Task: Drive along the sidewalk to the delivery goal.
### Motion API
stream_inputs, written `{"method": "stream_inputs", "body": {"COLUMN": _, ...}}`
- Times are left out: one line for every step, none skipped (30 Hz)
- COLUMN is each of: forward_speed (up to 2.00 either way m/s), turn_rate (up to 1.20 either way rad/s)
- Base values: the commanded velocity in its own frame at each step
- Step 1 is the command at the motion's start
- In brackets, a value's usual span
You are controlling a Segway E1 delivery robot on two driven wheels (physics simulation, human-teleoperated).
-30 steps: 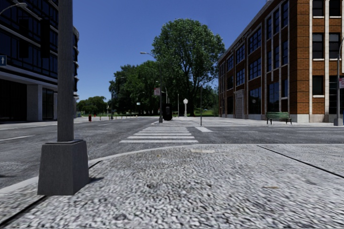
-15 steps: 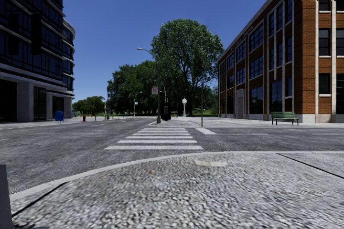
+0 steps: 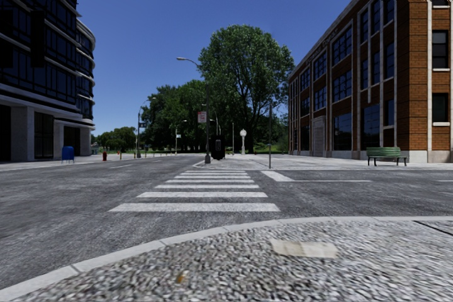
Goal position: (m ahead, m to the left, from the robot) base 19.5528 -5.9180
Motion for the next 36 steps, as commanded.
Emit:
{"method": "stream_inputs", "body": {"forward_speed": 2.0, "turn_rate": 0.0}}
{"method": "stream_inputs", "body": {"forward_speed": 2.0, "turn_rate": 0.0}}
{"method": "stream_inputs", "body": {"forward_speed": 2.0, "turn_rate": 0.0}}
{"method": "stream_inputs", "body": {"forward_speed": 2.0, "turn_rate": 0.0}}
{"method": "stream_inputs", "body": {"forward_speed": 2.0, "turn_rate": 0.0}}
{"method": "stream_inputs", "body": {"forward_speed": 2.0, "turn_rate": 0.0}}
{"method": "stream_inputs", "body": {"forward_speed": 2.0, "turn_rate": 0.0}}
{"method": "stream_inputs", "body": {"forward_speed": 2.0, "turn_rate": 0.0}}
{"method": "stream_inputs", "body": {"forward_speed": 2.0, "turn_rate": 0.0}}
{"method": "stream_inputs", "body": {"forward_speed": 2.0, "turn_rate": 0.0}}
{"method": "stream_inputs", "body": {"forward_speed": 2.0, "turn_rate": 0.0}}
{"method": "stream_inputs", "body": {"forward_speed": 2.0, "turn_rate": 0.0}}
{"method": "stream_inputs", "body": {"forward_speed": 2.0, "turn_rate": 0.0}}
{"method": "stream_inputs", "body": {"forward_speed": 2.0, "turn_rate": 0.0}}
{"method": "stream_inputs", "body": {"forward_speed": 2.0, "turn_rate": 0.0}}
{"method": "stream_inputs", "body": {"forward_speed": 2.0, "turn_rate": 0.0}}
{"method": "stream_inputs", "body": {"forward_speed": 2.0, "turn_rate": 0.0}}
{"method": "stream_inputs", "body": {"forward_speed": 2.0, "turn_rate": 0.0}}
{"method": "stream_inputs", "body": {"forward_speed": 2.0, "turn_rate": 0.0}}
{"method": "stream_inputs", "body": {"forward_speed": 2.0, "turn_rate": 0.0}}
{"method": "stream_inputs", "body": {"forward_speed": 2.0, "turn_rate": 0.0}}
{"method": "stream_inputs", "body": {"forward_speed": 2.0, "turn_rate": 0.0}}
{"method": "stream_inputs", "body": {"forward_speed": 2.0, "turn_rate": 0.0}}
{"method": "stream_inputs", "body": {"forward_speed": 2.0, "turn_rate": 0.0}}
{"method": "stream_inputs", "body": {"forward_speed": 2.0, "turn_rate": 0.0}}
{"method": "stream_inputs", "body": {"forward_speed": 2.0, "turn_rate": 0.0}}
{"method": "stream_inputs", "body": {"forward_speed": 2.0, "turn_rate": 0.0}}
{"method": "stream_inputs", "body": {"forward_speed": 1.99, "turn_rate": 0.0}}
{"method": "stream_inputs", "body": {"forward_speed": 1.94, "turn_rate": 0.0}}
{"method": "stream_inputs", "body": {"forward_speed": 1.94, "turn_rate": 0.0}}
{"method": "stream_inputs", "body": {"forward_speed": 1.87, "turn_rate": 0.0}}
{"method": "stream_inputs", "body": {"forward_speed": 1.8, "turn_rate": 0.0}}
{"method": "stream_inputs", "body": {"forward_speed": 1.67, "turn_rate": 0.0}}
{"method": "stream_inputs", "body": {"forward_speed": 1.67, "turn_rate": 0.0}}
{"method": "stream_inputs", "body": {"forward_speed": 1.58, "turn_rate": 0.0}}
{"method": "stream_inputs", "body": {"forward_speed": 1.53, "turn_rate": 0.0}}
